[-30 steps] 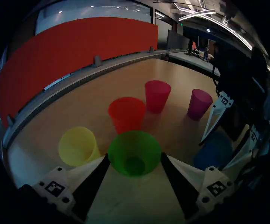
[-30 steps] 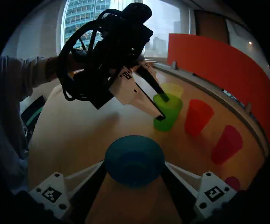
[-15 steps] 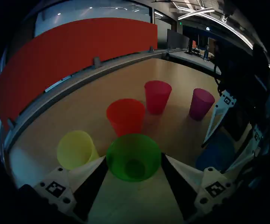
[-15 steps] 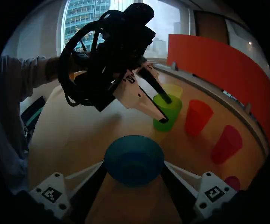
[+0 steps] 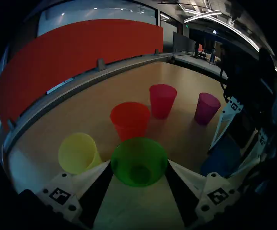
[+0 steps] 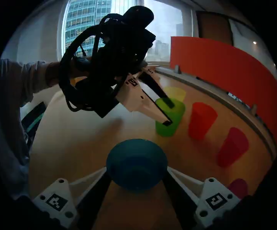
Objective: Pour water
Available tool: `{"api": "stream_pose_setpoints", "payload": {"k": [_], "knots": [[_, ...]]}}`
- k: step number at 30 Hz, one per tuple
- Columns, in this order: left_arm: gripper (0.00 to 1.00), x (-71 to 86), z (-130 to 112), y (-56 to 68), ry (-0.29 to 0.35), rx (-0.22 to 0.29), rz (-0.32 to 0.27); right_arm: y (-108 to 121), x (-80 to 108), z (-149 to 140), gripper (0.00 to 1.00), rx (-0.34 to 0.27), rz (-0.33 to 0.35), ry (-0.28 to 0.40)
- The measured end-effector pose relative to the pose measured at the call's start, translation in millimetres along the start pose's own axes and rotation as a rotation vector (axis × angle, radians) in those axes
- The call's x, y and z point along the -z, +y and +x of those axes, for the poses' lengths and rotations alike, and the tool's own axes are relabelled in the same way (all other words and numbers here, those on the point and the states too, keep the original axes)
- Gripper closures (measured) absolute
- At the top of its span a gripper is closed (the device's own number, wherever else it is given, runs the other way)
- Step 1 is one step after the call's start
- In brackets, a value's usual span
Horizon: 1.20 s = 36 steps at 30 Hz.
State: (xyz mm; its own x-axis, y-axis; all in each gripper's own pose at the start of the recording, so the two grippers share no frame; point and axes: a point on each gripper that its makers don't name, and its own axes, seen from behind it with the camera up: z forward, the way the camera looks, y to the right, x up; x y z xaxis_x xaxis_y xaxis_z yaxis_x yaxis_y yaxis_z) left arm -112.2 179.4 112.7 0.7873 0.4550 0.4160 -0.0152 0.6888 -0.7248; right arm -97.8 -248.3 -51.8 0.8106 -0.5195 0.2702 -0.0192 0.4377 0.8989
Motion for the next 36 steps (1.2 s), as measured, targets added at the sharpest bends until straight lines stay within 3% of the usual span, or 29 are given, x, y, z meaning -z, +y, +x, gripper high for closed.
{"api": "stream_pose_setpoints", "payload": {"k": [11, 36], "knots": [[0.12, 15.8, 9.5, 5.6, 0.048, -0.008, 0.005, -2.1, 10.3, 14.5, 0.12, -0.004, -0.015, 0.042], [0.12, 92.4, 58.1, 12.5, 0.314, 0.051, 0.06, 3.7, 57.1, 65.6, 0.12, -0.048, -0.101, 0.203]]}}
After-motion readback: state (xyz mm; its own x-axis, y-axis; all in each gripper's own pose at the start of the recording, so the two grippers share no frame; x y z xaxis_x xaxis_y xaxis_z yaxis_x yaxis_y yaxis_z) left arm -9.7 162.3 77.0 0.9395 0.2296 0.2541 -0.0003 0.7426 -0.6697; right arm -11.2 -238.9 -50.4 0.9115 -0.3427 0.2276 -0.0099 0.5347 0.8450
